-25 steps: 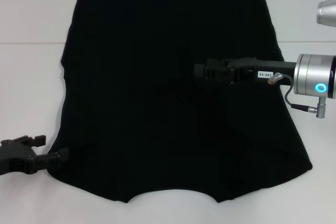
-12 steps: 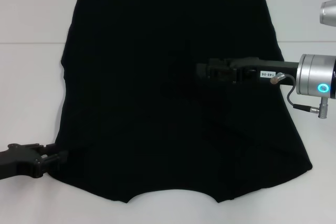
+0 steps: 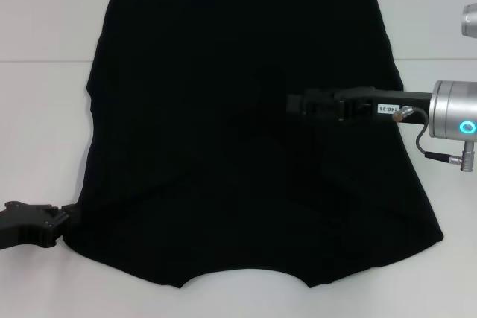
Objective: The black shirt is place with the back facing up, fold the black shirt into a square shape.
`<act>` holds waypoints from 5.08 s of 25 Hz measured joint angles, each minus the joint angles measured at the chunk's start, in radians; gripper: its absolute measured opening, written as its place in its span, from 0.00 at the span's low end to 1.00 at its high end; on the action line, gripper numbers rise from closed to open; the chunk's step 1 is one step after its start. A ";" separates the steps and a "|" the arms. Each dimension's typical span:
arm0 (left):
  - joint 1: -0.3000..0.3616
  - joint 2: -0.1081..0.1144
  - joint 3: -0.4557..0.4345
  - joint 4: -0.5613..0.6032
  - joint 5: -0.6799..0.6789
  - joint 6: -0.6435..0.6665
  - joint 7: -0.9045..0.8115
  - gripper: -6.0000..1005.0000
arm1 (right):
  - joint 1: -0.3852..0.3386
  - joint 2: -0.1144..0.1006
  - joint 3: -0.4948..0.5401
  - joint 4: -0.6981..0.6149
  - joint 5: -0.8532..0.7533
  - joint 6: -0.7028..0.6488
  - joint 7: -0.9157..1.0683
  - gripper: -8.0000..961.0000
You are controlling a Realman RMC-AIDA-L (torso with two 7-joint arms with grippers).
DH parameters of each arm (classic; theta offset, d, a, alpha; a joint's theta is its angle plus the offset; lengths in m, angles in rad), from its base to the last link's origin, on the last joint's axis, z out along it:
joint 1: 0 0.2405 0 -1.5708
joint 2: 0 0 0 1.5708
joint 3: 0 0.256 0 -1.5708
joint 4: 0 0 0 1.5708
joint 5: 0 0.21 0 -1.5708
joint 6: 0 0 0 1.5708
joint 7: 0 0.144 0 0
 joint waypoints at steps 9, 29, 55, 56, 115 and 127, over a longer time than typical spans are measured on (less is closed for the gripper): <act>0.005 0.002 -0.004 0.013 -0.003 0.012 -0.011 0.03 | -0.032 -0.064 0.001 -0.015 -0.098 -0.066 0.214 0.61; 0.004 0.013 -0.018 0.031 -0.005 0.073 -0.028 0.03 | -0.170 -0.194 0.110 -0.081 -0.424 -0.282 0.504 0.61; -0.017 0.013 -0.020 0.022 -0.020 0.069 -0.040 0.03 | -0.115 -0.148 0.114 -0.074 -0.574 -0.227 0.516 0.81; -0.017 0.013 -0.020 0.022 -0.020 0.069 -0.040 0.03 | -0.114 -0.147 0.114 -0.073 -0.575 -0.227 0.517 0.81; -0.014 0.012 -0.020 0.009 -0.063 0.113 -0.082 0.03 | -0.115 -0.086 0.235 -0.082 -0.632 -0.261 0.440 0.07; 0.049 -0.003 -0.066 -0.001 -0.076 0.366 -0.128 0.03 | -0.258 -0.155 0.408 -0.098 -0.632 -0.432 0.215 0.07</act>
